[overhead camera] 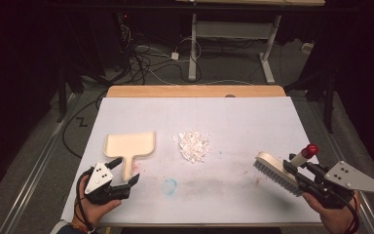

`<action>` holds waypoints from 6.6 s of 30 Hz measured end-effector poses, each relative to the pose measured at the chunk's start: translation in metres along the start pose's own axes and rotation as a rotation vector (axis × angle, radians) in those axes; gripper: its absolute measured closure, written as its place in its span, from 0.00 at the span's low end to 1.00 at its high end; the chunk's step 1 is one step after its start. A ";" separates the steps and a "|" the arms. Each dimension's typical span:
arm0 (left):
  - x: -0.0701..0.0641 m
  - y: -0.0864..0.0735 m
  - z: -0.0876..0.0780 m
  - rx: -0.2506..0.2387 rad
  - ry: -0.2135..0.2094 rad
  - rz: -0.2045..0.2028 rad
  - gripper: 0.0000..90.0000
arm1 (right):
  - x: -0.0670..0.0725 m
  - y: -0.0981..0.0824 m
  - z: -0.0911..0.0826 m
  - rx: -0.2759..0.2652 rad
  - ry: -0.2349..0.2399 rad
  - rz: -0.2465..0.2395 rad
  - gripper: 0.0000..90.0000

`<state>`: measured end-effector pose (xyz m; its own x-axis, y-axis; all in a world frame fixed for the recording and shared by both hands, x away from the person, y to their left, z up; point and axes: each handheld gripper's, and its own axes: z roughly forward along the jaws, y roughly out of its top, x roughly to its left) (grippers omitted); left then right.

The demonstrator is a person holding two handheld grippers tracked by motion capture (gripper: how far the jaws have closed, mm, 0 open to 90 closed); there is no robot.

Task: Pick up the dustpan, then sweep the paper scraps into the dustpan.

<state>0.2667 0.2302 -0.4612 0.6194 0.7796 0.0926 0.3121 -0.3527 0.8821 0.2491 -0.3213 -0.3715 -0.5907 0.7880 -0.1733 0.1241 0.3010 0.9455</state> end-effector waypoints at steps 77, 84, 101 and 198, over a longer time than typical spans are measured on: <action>0.025 0.045 0.020 0.385 0.081 -0.107 0.70 | -0.002 -0.012 0.026 0.041 0.007 0.011 0.79; 0.015 0.041 0.018 0.414 0.036 -0.077 0.70 | -0.002 -0.011 0.030 0.055 0.007 0.015 0.79; -0.002 0.021 0.005 0.459 -0.080 -0.074 0.70 | -0.003 -0.008 0.034 0.050 0.003 0.033 0.79; -0.009 0.025 0.047 0.548 -0.171 0.005 0.70 | 0.044 0.049 0.302 0.027 0.113 -0.049 0.77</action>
<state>0.3029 0.1900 -0.4622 0.7149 0.6990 -0.0200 0.6089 -0.6082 0.5092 0.4702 -0.1100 -0.4157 -0.6827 0.7068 -0.1853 0.1136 0.3532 0.9286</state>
